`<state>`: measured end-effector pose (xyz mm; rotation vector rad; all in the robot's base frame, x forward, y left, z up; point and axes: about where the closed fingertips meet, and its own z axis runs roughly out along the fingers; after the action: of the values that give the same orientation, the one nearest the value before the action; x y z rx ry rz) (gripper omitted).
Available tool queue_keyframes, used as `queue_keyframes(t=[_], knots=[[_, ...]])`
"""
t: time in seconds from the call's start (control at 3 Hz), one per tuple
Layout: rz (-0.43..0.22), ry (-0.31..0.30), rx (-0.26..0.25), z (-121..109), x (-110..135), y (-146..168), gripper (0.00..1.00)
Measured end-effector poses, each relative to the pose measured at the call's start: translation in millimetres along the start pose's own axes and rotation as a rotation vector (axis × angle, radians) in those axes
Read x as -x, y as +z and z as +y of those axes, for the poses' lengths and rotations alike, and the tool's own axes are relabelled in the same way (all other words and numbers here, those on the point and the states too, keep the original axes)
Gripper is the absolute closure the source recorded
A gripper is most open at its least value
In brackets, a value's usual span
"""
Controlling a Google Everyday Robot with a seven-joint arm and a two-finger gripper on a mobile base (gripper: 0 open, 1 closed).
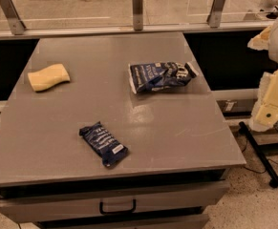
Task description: Move rxbar blueberry near sponge
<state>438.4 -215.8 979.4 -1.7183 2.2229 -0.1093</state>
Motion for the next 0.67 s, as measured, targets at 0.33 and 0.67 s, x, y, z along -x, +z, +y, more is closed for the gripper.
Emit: queue_keyframes(t=[0.33,0.67], knots=[[0.000,0.000,0.000,0.0,0.1,0.0,0.00],[-0.029,-0.008,-0.006,0.1,27.2,5.6,0.00]])
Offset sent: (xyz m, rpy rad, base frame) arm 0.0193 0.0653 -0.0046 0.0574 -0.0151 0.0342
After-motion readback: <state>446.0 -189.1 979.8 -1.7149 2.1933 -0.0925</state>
